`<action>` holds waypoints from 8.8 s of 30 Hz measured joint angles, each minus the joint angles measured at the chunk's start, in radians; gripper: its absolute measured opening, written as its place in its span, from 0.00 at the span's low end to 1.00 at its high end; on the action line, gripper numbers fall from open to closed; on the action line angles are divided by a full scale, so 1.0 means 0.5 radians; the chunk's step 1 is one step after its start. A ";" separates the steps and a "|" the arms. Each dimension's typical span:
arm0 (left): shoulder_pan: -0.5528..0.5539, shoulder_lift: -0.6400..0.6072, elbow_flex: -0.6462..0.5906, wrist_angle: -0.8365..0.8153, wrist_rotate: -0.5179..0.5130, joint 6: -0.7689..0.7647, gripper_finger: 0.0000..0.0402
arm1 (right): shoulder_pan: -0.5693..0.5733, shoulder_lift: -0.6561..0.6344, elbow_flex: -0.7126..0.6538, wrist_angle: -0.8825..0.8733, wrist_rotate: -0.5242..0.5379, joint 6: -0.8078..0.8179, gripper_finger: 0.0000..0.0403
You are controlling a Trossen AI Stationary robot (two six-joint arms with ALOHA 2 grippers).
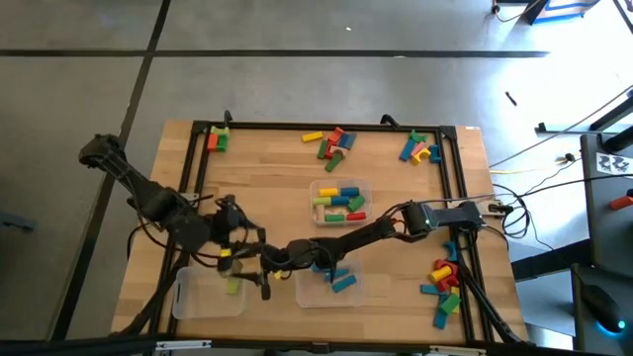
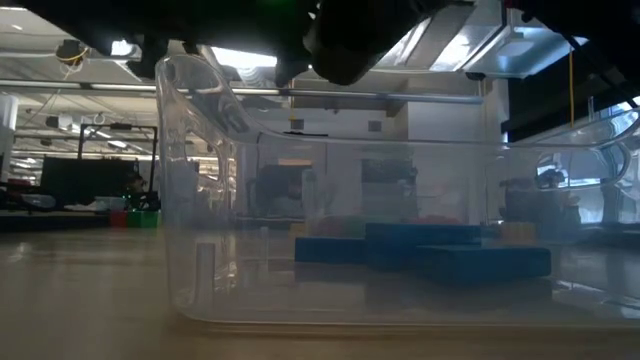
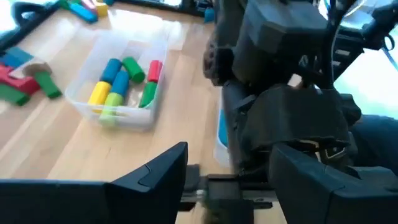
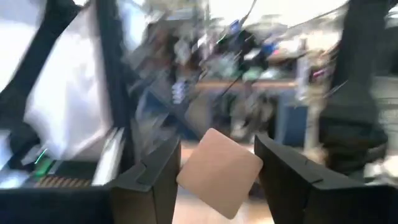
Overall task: Sort blocks by size
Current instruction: Put the brown arch block into the bottom left transparent bin, then put the red arch block into the bottom left transparent bin
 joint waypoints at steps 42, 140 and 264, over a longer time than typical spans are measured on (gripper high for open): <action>0.139 -0.073 0.003 0.296 -0.323 0.288 0.52 | 0.014 0.149 0.554 -0.758 -0.119 0.045 0.71; 0.207 0.949 0.001 1.258 -0.253 0.288 0.52 | 1.177 -1.997 -1.958 -3.030 0.129 2.283 0.68; 0.210 1.348 0.002 1.506 -0.253 0.413 0.52 | 1.661 -2.010 -2.117 -3.434 0.012 2.346 0.27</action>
